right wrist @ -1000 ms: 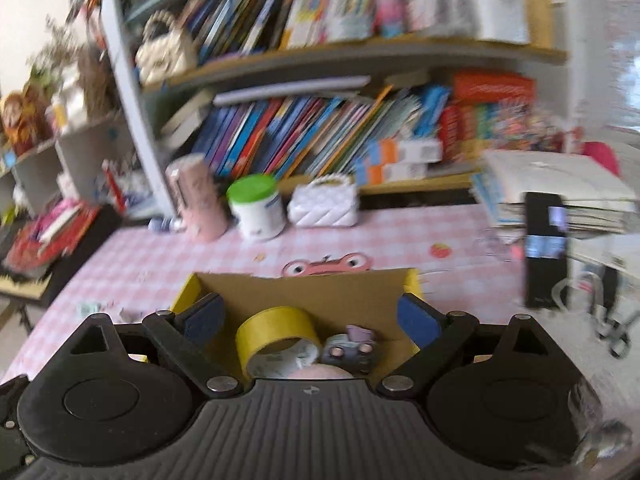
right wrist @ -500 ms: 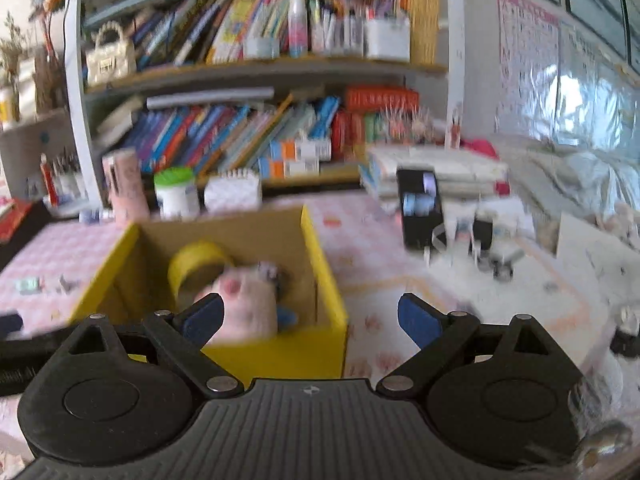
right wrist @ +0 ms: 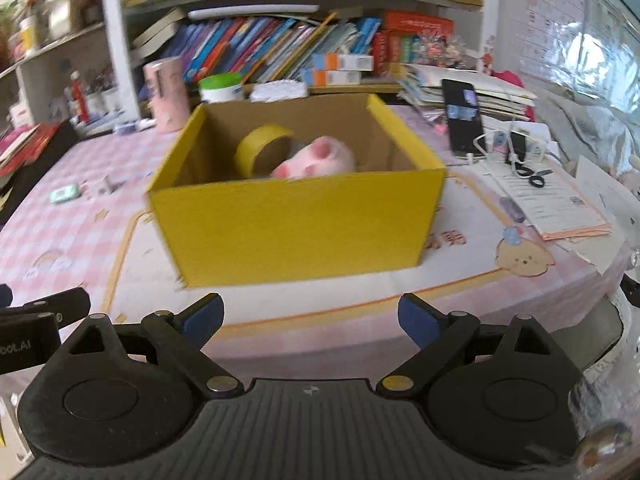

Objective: Organize objects
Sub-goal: 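Withdraw both tools from the yellow box back over the table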

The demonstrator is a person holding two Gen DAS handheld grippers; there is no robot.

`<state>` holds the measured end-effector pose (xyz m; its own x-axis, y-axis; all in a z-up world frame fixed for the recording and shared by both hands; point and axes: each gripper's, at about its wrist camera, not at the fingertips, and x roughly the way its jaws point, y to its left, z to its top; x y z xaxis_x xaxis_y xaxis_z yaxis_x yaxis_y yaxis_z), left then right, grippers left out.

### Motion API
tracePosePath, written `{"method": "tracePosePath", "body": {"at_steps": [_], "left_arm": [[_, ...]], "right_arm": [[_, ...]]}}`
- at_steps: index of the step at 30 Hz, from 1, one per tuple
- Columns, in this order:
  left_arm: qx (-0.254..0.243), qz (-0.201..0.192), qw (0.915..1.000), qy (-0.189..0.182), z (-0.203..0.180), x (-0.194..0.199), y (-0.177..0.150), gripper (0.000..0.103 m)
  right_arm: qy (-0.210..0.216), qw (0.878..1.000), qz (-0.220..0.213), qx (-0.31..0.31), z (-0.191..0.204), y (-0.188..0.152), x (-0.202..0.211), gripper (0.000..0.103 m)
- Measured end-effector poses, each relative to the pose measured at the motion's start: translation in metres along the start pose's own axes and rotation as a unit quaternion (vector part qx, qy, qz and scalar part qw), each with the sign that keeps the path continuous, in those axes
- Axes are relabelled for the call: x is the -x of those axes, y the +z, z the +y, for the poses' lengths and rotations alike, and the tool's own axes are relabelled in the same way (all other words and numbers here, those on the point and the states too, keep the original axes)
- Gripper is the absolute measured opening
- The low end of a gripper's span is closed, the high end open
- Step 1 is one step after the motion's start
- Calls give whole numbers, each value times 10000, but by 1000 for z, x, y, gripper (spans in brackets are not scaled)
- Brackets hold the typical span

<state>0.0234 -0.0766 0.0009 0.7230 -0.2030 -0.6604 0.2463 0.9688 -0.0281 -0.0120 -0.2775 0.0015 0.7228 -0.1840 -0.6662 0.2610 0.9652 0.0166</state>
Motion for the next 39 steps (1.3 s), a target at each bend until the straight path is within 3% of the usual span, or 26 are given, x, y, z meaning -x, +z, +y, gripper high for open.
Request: {"method": "tracePosePath", "body": {"at_steps": [8,19,39], "left_arm": [[-227,160,9996,13,25,13,-21,99],[-305,4,9995,130,62,33,-27,99],[256,-246,9982,479,133,55,-33,99]], "right_arm": [[136,9997,216,-26,36,-25,10,95],[337,9993,161,80,80,-39,23,95],[788,9940,-27,764,161,-29,34,95]]}}
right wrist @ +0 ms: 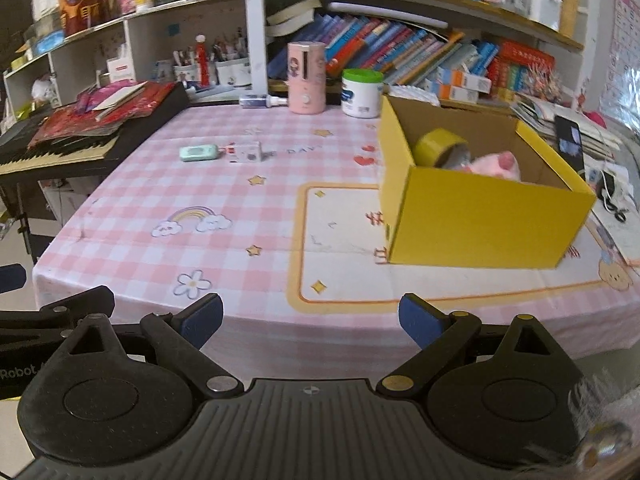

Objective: Organize objects
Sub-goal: 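Withdraw both tools from the yellow box back over the table, then move both open grippers toward the mint eraser and small white box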

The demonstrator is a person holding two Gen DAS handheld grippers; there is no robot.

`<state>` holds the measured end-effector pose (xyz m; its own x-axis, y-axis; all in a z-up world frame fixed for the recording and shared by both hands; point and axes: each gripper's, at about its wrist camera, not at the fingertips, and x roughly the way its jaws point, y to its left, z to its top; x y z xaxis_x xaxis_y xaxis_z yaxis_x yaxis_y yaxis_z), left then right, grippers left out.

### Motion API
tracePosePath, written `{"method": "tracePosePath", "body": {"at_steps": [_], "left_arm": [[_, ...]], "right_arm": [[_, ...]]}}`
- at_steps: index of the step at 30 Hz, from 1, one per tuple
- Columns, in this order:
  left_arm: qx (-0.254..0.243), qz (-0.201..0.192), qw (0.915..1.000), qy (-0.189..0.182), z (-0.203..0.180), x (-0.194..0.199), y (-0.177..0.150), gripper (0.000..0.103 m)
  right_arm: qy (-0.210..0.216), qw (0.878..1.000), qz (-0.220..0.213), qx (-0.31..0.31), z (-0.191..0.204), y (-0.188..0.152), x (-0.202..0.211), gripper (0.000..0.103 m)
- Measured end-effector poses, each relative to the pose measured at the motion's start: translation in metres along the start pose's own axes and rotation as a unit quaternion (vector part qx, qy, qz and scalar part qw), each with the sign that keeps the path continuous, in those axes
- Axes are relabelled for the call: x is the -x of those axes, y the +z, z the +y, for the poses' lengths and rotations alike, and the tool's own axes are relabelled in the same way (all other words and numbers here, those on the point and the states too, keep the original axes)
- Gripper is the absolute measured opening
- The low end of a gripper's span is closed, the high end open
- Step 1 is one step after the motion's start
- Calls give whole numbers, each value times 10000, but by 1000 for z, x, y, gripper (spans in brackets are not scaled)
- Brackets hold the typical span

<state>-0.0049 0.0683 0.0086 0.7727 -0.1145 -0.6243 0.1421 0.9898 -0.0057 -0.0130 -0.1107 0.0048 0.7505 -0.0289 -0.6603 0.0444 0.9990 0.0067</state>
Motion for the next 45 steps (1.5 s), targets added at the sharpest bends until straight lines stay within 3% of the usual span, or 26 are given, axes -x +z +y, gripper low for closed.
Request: {"method": "tracePosePath", "body": {"at_steps": [14,22,29,45], "left_arm": [[211,153,9995,161,20,-30,9,99],[227,378,9990,27,22,-67,25,99],[371,456,9983,5,24,-100,47,99],[767,598,9946,349,48,-174,97,99]], "right_arm": [[230,9996,105,149,19,15,-32,95],[179,9994,248,182,20,32,-65,93],[157,9990,356,232,18,58,-99,91],[512,9962,599,359,25,125,-187,92]]}}
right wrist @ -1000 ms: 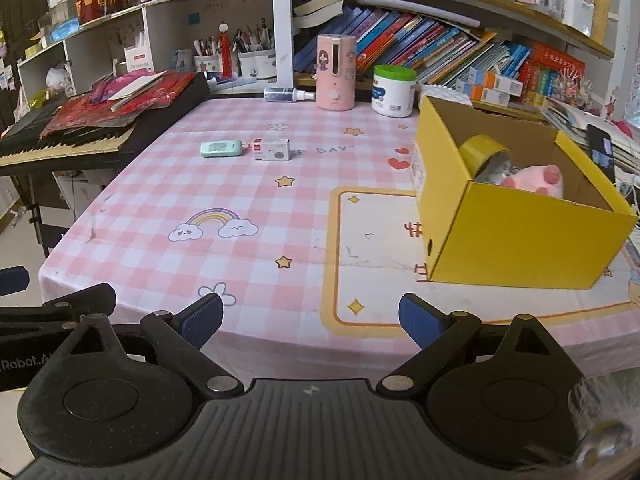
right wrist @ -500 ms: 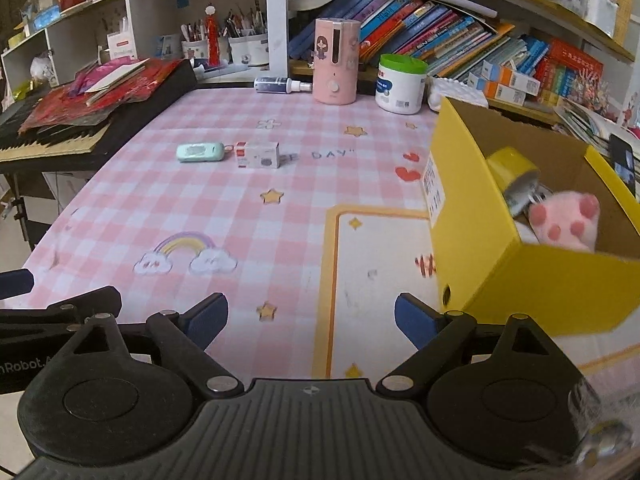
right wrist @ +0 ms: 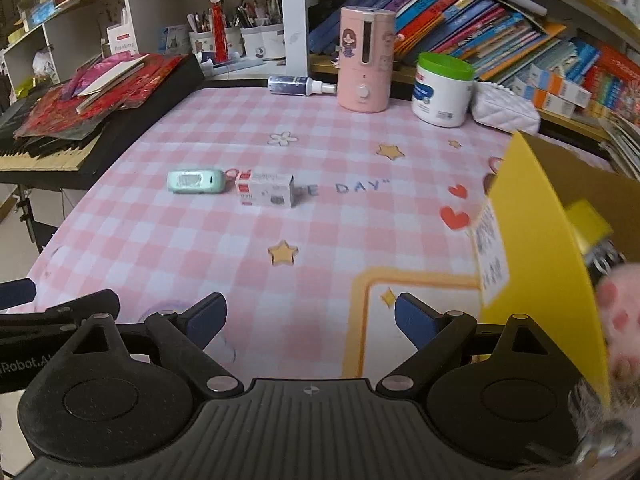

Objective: Organize objects
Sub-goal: 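Move both open grippers toward the mint eraser and small white box, then close the right gripper on the small white box while the left gripper grasps the mint eraser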

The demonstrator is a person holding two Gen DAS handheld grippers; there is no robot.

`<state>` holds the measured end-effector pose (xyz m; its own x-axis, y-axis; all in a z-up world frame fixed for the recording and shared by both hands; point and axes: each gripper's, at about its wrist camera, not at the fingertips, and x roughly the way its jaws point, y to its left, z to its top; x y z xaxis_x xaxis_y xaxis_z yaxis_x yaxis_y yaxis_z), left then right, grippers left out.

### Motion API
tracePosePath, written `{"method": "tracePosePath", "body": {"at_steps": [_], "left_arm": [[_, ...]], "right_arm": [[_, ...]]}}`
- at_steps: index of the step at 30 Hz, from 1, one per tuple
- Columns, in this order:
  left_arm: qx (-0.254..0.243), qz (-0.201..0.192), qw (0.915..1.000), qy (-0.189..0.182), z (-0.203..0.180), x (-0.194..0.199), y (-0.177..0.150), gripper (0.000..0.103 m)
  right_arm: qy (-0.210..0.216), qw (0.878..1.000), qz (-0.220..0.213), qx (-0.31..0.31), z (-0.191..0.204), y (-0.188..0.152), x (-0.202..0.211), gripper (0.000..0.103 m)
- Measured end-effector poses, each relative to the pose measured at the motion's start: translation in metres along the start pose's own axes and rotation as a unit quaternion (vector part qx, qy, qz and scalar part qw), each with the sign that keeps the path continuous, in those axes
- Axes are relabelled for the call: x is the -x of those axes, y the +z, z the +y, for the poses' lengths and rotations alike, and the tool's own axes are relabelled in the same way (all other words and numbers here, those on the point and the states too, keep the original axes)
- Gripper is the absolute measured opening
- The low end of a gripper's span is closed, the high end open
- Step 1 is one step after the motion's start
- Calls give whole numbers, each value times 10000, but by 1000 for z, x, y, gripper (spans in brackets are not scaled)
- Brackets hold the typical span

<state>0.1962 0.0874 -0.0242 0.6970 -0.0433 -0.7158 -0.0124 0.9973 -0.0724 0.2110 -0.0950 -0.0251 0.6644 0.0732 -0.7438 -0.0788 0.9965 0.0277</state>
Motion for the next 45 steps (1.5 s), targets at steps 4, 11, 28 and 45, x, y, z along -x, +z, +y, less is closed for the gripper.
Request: {"method": "tracePosePath", "body": {"at_steps": [4,11,28,45], "left_arm": [[-43,-7,9999,124,3,-18,16,99],[105,-107,9996,221,15,-40,42,99],[200,7,9992,333,26,-77,61,99],[-445,157,9988,125,-41,-148,77,96]], "right_arm": [[42,10000,21,-2,2,17,-20,92],[33,10000,-11,34,13,45,-66,92],[223,9997,83,64,29,75,-139,64],[-167,9998,90,12,-26,86,-100,53]]}}
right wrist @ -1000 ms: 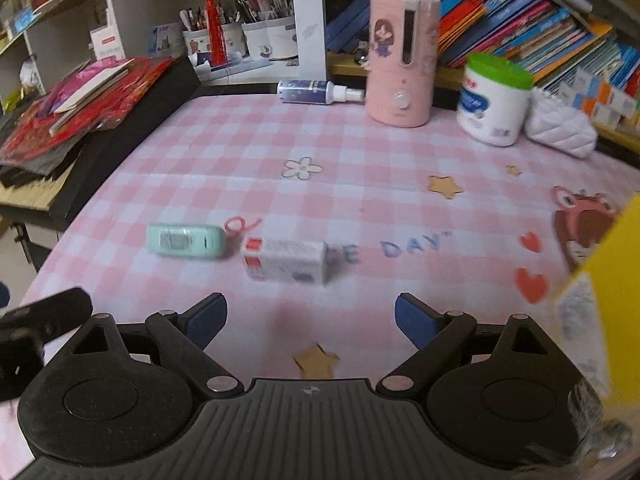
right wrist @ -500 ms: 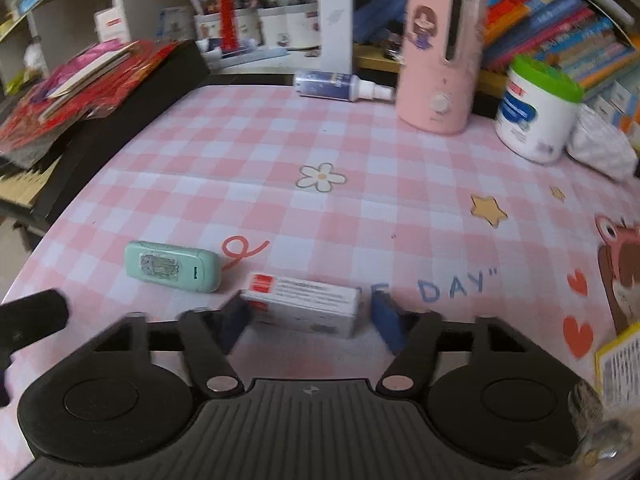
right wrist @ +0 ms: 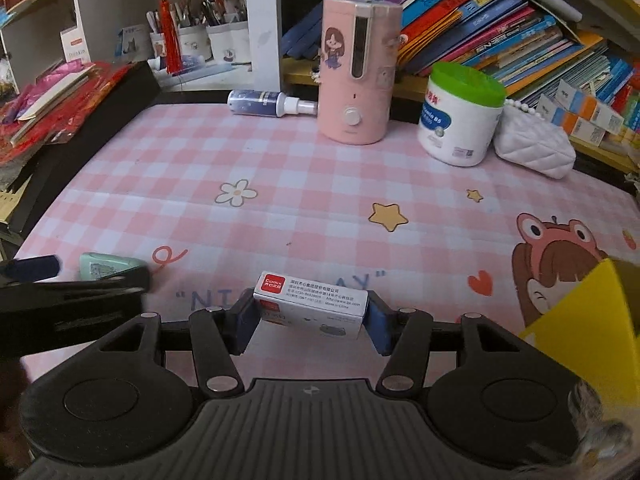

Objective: Organize objects
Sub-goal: 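Close the right gripper on the small white box while the left gripper grasps the mint eraser, then lift the small box and mint eraser and carry them toward the yellow box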

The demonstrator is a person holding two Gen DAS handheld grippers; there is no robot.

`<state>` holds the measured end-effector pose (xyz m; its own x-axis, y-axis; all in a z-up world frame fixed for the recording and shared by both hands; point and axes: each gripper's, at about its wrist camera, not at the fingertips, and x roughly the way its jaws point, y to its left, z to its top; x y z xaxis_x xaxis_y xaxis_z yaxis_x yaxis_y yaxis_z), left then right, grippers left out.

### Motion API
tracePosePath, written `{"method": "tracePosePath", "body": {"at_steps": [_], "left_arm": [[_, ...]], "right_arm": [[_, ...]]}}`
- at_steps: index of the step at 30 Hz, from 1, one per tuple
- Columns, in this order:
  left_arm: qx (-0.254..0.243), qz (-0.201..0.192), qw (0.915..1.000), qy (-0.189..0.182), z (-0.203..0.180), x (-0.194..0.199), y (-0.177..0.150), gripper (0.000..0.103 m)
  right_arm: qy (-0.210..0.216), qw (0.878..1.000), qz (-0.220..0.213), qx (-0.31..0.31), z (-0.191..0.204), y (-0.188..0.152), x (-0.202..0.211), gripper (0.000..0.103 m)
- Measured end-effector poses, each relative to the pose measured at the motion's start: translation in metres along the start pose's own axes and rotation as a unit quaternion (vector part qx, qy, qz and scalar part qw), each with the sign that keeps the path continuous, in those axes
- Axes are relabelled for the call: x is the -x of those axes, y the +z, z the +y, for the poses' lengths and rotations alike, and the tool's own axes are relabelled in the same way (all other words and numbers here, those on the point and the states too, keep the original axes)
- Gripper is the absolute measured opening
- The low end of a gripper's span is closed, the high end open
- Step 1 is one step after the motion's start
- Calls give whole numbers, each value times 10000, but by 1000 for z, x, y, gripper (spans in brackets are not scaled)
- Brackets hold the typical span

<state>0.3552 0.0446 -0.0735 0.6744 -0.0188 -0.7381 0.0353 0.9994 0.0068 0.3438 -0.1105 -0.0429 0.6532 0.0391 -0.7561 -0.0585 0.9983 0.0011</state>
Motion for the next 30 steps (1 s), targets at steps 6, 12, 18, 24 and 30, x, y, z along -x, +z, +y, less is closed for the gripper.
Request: {"method": "tracePosePath", "body": {"at_steps": [6,12,18,24,30], "left_arm": [[-88,2,9999,85,-7,-9,-2,87],[29,29,9999,92,-4,-2,-1,69],[390,-257,9989,-33,12,35,-3,69],[591,-434,9971,-207,27,91,-21,69],[912,-354,9949,-266,49,143,-60,69]], "right_arm": [[24,10000,-9,68,-3,-2,12,53],[33,9999,-98,90,-6,-6,25,53],[51,9997,-101,193,-6,-18,38,53],[296,9994,-120,137,-7,-36,58,53],[479,9980,-252,338,-5,-63,95,53]]}}
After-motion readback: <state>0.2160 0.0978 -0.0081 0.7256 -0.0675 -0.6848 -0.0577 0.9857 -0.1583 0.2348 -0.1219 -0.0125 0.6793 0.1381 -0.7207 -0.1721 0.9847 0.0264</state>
